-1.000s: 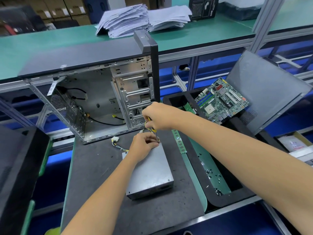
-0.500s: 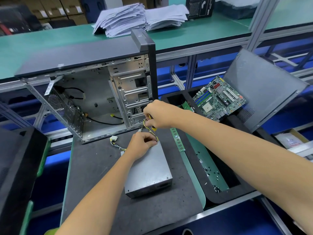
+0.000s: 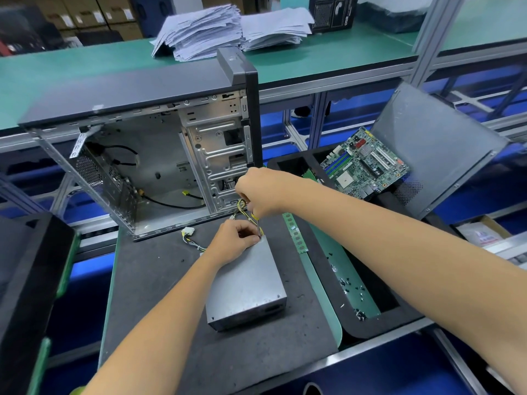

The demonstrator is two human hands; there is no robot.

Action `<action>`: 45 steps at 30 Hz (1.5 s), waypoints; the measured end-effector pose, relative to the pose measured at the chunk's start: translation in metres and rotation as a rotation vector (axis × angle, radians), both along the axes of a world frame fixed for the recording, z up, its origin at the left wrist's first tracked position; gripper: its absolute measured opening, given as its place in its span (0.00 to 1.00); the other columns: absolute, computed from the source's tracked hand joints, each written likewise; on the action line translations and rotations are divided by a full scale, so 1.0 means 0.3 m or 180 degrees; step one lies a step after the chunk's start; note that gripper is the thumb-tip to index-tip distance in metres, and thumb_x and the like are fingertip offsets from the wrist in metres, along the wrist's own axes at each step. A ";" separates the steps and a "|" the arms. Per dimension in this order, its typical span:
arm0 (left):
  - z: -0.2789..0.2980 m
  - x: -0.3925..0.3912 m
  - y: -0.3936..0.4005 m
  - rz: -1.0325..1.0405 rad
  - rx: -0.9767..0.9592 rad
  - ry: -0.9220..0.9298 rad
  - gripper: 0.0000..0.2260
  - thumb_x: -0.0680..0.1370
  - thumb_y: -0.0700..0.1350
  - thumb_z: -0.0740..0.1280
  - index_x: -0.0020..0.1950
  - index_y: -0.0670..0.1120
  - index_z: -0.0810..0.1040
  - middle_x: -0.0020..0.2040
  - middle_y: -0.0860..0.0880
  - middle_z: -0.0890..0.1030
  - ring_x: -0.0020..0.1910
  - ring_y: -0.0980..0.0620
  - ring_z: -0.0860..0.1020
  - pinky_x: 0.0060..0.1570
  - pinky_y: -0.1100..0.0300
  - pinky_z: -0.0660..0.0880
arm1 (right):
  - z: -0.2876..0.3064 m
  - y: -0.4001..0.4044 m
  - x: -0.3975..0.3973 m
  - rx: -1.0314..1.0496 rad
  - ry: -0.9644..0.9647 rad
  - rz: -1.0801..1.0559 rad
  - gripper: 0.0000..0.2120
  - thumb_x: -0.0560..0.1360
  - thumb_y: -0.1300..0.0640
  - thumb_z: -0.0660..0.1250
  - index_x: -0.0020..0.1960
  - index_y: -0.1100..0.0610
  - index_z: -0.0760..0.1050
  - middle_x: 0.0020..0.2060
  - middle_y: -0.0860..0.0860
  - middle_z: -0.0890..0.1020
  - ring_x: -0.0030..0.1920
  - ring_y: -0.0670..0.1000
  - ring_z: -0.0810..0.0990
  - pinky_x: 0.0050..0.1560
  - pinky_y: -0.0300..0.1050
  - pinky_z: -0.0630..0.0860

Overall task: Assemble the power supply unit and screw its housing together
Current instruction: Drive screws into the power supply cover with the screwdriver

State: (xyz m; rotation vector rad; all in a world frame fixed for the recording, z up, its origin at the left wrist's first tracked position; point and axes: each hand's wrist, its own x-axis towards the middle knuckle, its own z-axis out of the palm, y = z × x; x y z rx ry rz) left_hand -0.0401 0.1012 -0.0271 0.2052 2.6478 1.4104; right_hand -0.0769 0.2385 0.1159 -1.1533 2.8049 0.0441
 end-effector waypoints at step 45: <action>0.019 0.036 0.032 0.0293 0.0124 -0.0086 0.04 0.71 0.36 0.72 0.39 0.44 0.81 0.40 0.44 0.83 0.34 0.55 0.76 0.35 0.63 0.75 | 0.023 -0.012 0.040 0.0382 0.0262 -0.0039 0.05 0.80 0.59 0.59 0.46 0.57 0.66 0.39 0.53 0.69 0.37 0.54 0.71 0.36 0.47 0.69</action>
